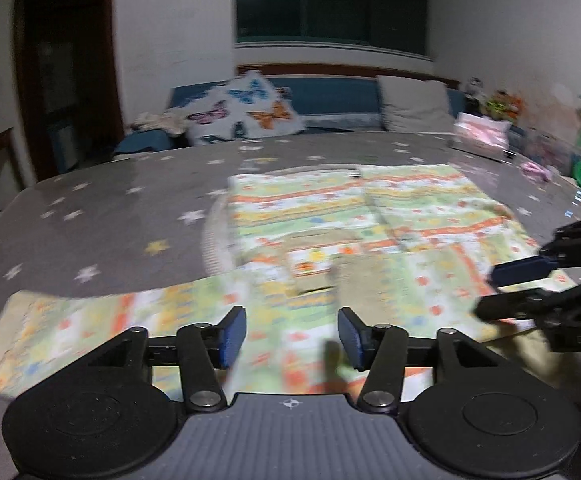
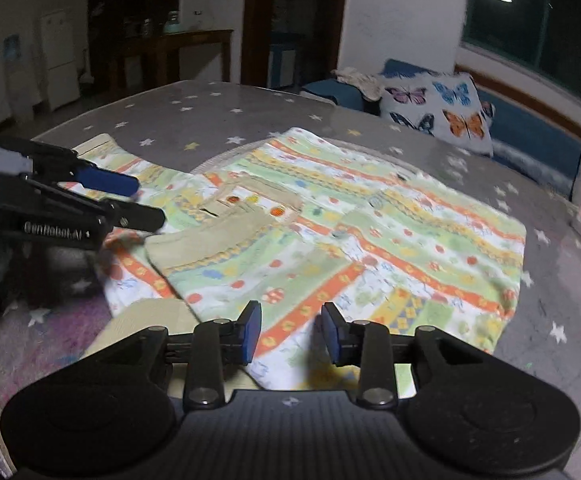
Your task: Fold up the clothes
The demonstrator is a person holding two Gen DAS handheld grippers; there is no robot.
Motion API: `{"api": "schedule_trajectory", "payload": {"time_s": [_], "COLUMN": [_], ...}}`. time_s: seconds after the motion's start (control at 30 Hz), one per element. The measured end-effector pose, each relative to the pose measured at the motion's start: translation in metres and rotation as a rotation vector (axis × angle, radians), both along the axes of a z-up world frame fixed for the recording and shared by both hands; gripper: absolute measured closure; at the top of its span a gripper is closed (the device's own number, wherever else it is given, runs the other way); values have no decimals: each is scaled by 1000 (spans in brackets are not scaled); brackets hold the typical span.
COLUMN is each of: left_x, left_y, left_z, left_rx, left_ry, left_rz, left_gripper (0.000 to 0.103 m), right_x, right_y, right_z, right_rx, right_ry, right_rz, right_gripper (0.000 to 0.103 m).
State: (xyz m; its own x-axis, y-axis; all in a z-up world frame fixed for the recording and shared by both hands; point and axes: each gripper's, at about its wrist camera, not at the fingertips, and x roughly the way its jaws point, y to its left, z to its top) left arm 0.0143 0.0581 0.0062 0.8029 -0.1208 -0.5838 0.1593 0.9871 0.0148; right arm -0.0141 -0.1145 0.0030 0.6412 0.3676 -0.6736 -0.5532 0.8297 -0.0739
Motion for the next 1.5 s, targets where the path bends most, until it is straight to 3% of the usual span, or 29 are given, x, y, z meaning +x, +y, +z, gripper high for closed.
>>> {"api": "schedule_trajectory", "payload": {"time_s": [0.13,0.63,0.83,1.03,1.13,1.2,1.27,1.5], "left_x": [-6,-24,-22,-12,-9,-8,-7,-8], "left_y": [33,135,156,163,165,167,168,147], "left_z": [0,-2,-8,-9,-9,-9,-9,19], "left_rx": [-2,-32,-33,-62,-64,-68,-87,-128], "left_ry": [5,12,21,24,16,9,8,-80], "left_rz": [117,498,571,582,583,579,568,495], "left_gripper": [44,41,41,44,56,76,89,95], "right_x": [-2,-1,-2,-4,-4,-4,-5,-9], "right_y": [15,47,45,42,39,36,33,20], "right_z": [4,-11,-5,-2,0,1,3,10], "right_rx": [5,-8,7,18,33,46,59,104], "right_ry": [-24,-7,-8,-8,-8,-8,-6,-9], "right_rz": [36,88,87,83,71,62,53,16], "right_gripper": [64,62,62,62,62,62,62,62]}}
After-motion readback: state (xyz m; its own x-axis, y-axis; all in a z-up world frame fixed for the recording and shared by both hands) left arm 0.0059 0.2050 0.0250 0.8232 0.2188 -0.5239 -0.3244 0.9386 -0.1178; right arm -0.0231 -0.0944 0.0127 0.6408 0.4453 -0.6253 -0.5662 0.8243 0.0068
